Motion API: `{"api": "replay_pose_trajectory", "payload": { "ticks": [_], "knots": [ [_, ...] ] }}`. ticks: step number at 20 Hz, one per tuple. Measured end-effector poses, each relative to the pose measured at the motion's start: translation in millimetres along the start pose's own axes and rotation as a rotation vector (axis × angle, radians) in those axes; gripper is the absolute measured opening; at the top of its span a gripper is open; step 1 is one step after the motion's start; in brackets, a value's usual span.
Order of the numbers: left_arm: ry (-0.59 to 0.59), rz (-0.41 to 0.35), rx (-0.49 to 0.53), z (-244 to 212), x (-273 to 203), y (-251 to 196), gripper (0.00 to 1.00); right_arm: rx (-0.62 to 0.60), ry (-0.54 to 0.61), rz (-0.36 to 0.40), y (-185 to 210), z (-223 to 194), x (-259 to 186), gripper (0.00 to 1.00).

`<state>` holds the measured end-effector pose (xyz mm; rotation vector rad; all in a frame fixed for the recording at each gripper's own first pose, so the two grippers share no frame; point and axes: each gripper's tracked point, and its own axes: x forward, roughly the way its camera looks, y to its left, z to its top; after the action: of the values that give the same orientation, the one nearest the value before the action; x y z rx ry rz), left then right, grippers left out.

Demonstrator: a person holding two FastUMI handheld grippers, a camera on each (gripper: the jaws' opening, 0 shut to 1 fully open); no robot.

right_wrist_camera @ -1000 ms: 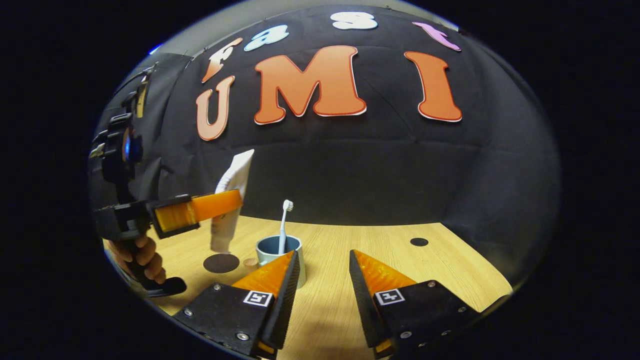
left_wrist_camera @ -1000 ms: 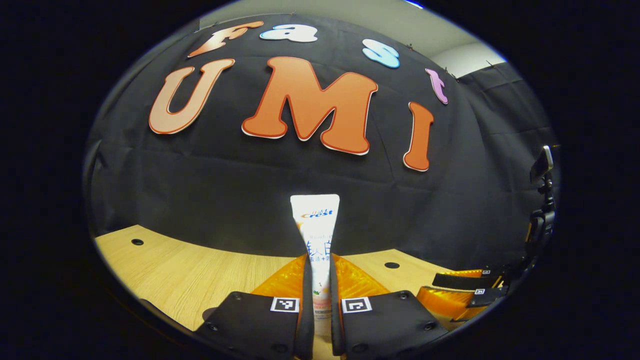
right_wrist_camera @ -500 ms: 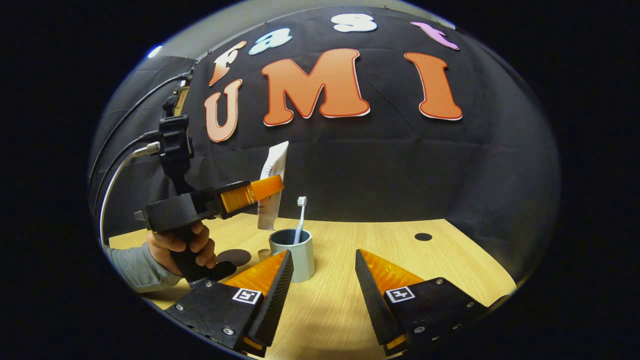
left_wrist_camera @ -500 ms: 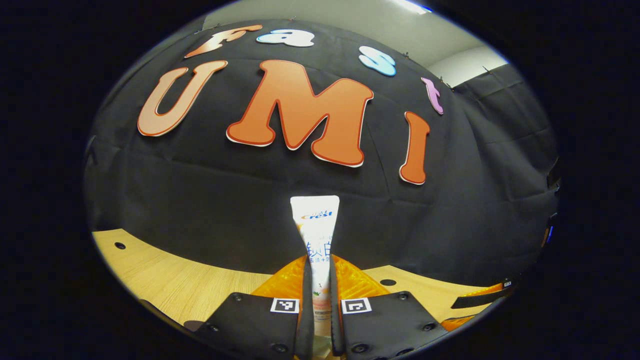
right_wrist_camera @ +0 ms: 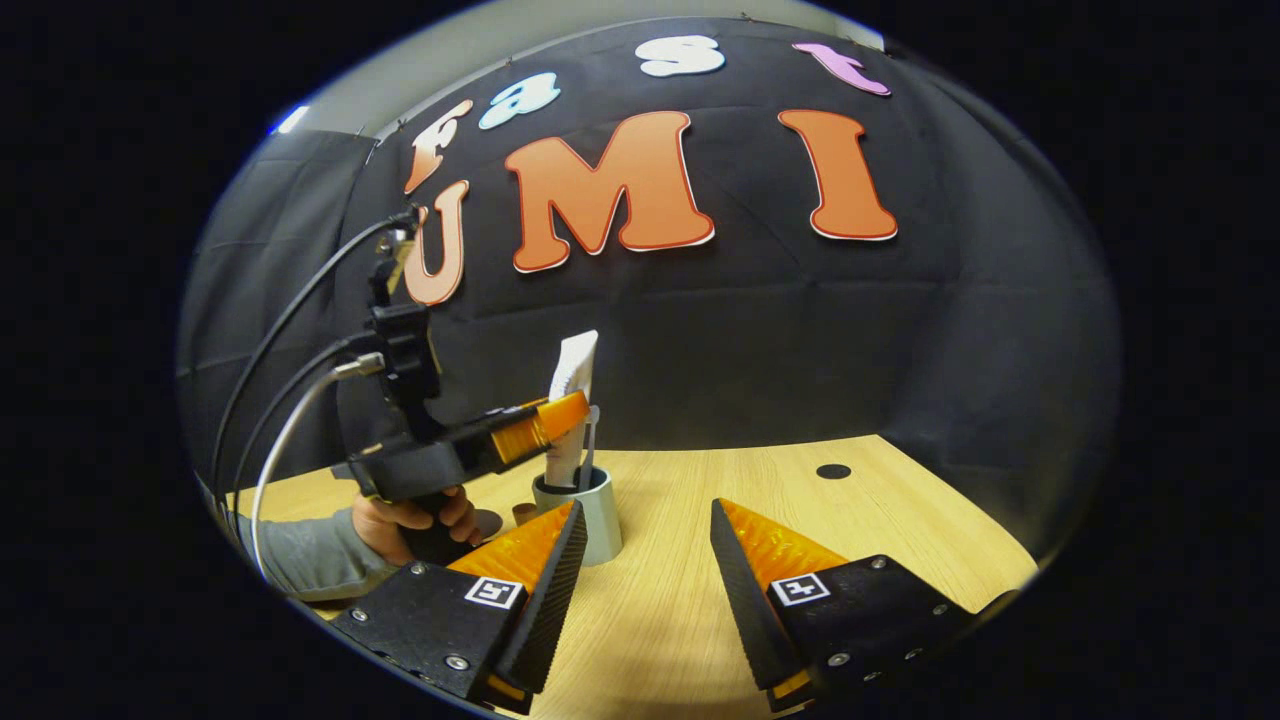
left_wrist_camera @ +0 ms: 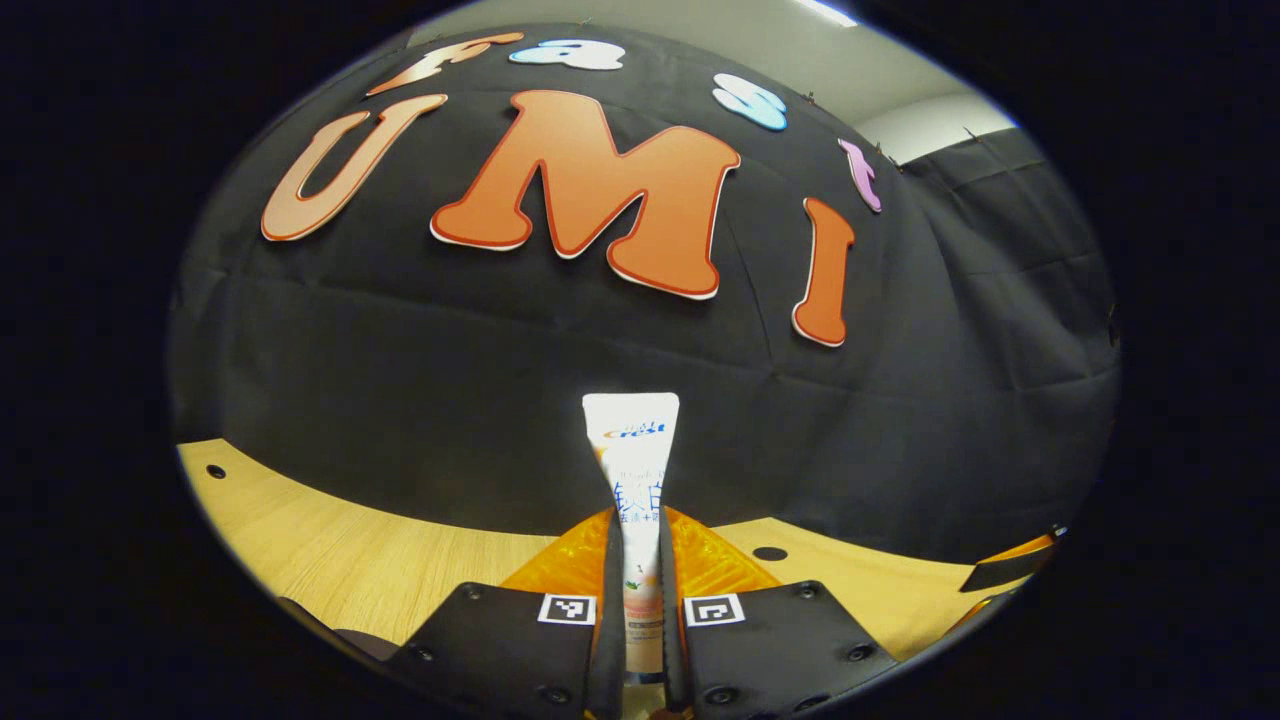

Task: Put the toothbrush and toothpaste on the desktop into the cup, then pick up the cup and place it on the coaster on the desktop.

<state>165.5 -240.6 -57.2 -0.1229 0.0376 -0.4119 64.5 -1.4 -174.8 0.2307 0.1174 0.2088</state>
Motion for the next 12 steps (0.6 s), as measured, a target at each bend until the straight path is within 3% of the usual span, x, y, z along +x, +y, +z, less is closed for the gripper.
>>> {"api": "replay_pose_trajectory", "payload": {
  "ticks": [9,12],
  "knots": [
    [0.080,-0.021,-0.048,-20,-10,-2,0.25,-0.001,-0.001,-0.015,1,-1,-4,0.76],
    [0.106,-0.029,-0.051,-19,-19,1,0.36,0.018,0.010,-0.002,6,-2,-6,0.76]
  ]
}}
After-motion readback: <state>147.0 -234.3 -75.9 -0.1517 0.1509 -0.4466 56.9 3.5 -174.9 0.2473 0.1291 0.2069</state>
